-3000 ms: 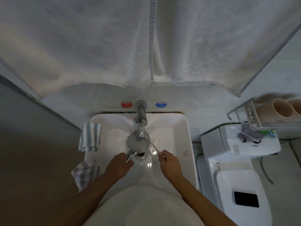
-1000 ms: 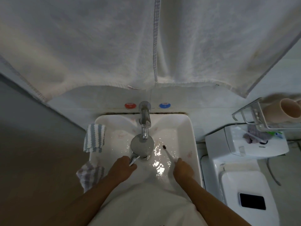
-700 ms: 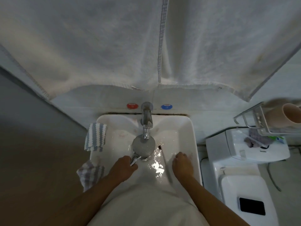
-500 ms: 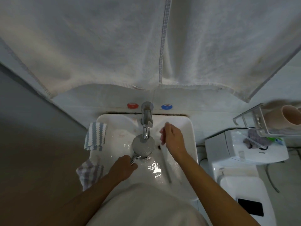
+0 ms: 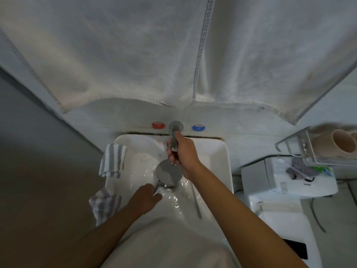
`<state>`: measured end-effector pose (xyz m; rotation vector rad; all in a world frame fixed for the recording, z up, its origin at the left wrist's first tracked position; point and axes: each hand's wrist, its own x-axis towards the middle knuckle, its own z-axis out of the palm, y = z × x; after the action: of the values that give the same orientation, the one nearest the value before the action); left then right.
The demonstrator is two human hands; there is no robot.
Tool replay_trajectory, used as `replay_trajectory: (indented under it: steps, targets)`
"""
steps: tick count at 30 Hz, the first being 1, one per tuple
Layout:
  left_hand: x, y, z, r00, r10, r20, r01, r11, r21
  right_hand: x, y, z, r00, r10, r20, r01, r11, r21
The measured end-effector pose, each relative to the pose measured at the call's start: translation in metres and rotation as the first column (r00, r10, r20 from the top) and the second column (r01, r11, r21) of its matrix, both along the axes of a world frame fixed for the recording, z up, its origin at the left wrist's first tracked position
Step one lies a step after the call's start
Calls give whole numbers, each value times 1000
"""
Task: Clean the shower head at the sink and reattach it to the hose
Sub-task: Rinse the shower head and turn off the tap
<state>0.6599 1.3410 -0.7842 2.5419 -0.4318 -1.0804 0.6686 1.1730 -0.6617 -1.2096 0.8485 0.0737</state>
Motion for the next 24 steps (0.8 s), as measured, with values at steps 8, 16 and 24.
replay_trajectory:
  steps: [8, 16, 24]
  targets:
    - [4, -2, 3, 1000, 25, -5, -25, 1000, -3, 12, 7, 1, 990, -135, 49, 135, 991, 14]
    - [3, -5, 6, 1000, -11, -1, 11, 999, 38, 15, 9, 0, 983, -175, 59, 175, 985, 2]
    - [2, -5, 6, 999, -33, 1, 33, 999, 41, 17, 10, 0, 981, -193, 37, 194, 980, -35]
